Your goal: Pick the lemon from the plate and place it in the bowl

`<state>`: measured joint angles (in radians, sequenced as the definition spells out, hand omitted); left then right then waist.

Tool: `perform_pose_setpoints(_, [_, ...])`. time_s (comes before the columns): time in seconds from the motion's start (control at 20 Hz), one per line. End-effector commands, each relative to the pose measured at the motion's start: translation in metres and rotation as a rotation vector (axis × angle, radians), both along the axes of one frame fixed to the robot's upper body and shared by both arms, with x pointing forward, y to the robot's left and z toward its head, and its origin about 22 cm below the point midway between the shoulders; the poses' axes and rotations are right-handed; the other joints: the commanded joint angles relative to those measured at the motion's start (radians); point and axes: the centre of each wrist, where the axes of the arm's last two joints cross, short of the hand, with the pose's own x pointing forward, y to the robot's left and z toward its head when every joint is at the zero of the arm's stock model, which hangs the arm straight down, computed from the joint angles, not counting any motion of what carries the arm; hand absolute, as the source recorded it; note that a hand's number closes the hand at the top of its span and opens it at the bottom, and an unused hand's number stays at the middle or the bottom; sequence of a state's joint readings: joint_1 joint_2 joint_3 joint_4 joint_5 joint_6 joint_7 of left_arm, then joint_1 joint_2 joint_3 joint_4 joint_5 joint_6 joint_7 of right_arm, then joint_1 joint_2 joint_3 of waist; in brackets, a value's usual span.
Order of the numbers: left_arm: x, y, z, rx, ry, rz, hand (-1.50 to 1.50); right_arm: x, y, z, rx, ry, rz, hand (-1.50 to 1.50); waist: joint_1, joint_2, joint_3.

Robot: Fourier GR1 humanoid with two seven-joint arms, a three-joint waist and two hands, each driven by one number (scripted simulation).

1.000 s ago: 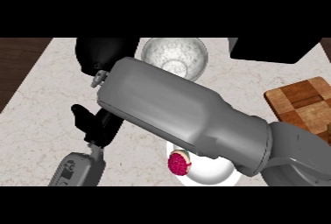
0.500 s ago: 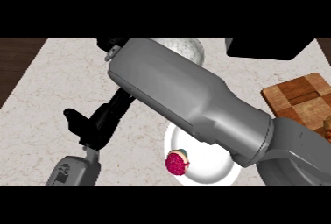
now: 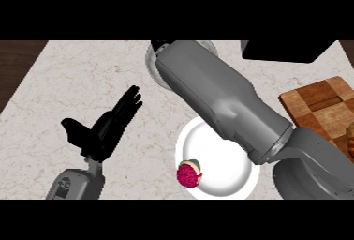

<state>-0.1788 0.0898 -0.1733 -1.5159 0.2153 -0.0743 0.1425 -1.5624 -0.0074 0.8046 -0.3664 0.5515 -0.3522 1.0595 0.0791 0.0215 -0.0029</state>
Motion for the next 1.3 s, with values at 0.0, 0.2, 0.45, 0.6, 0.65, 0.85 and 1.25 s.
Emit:
perform_pose_setpoints(0.0, [0.001, 0.002, 0.005, 0.0, -0.012, -0.006, 0.0, 0.019, -0.029, -0.025, 0.026, -0.027, -0.123, 1.5, -0.003, 0.007, 0.001])
perform_pose_setpoints(0.2, [0.006, 0.002, 0.002, -0.006, -0.018, -0.013, 0.0, 0.025, -0.05, -0.051, -0.019, 0.143, -0.174, 1.5, 0.004, 0.015, 0.0])
perform_pose_setpoints(0.45, [-0.001, -0.007, 0.007, -0.006, -0.022, -0.025, 0.0, 0.037, -0.089, -0.068, 0.17, 0.179, -0.289, -1.5, 0.013, 0.019, 0.003])
perform_pose_setpoints(0.6, [-0.001, -0.008, 0.005, 0.013, -0.024, -0.019, 0.0, 0.034, -0.085, -0.072, 0.24, 0.144, -0.222, -1.5, 0.017, 0.021, 0.003])
perform_pose_setpoints(0.65, [0.0, -0.009, 0.012, -0.019, -0.024, -0.024, 0.0, 0.033, -0.093, -0.087, 0.261, 0.116, -0.206, -1.5, 0.013, 0.02, 0.004])
perform_pose_setpoints(0.85, [0.002, -0.009, 0.005, -0.007, -0.012, -0.004, 0.0, 0.032, -0.079, -0.066, 0.464, -0.05, -0.144, -1.5, 0.0, 0.016, 0.005])
perform_pose_setpoints(1.25, [-0.011, -0.007, -0.005, -0.012, 0.016, 0.008, 0.0, 0.008, -0.049, -0.072, 0.73, -0.52, 0.059, -1.5, -0.026, -0.008, 0.006])
